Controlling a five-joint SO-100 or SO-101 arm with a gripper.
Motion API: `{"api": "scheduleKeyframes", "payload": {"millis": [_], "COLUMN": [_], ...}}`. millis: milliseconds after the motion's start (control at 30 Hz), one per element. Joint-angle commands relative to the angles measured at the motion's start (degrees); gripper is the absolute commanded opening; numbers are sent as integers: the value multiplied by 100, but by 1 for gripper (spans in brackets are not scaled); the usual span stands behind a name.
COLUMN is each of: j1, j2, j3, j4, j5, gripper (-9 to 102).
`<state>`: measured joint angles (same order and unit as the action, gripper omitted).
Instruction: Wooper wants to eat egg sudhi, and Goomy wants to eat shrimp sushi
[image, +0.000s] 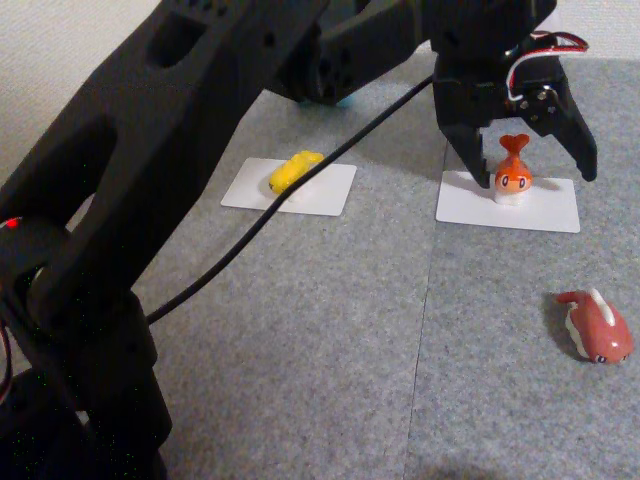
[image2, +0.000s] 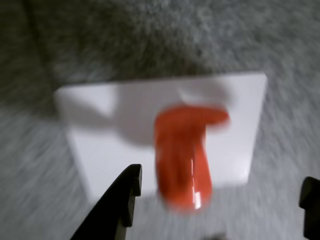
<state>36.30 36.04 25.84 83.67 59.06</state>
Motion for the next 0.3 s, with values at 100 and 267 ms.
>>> {"api": "scheduleKeyframes", "payload": {"millis": [100,267], "j1": [-563,-686], "j2": [1617,2224], "j3": [-264,26], "j4": [1424,1389], "j5": [360,1028], "gripper": [38,37]}}
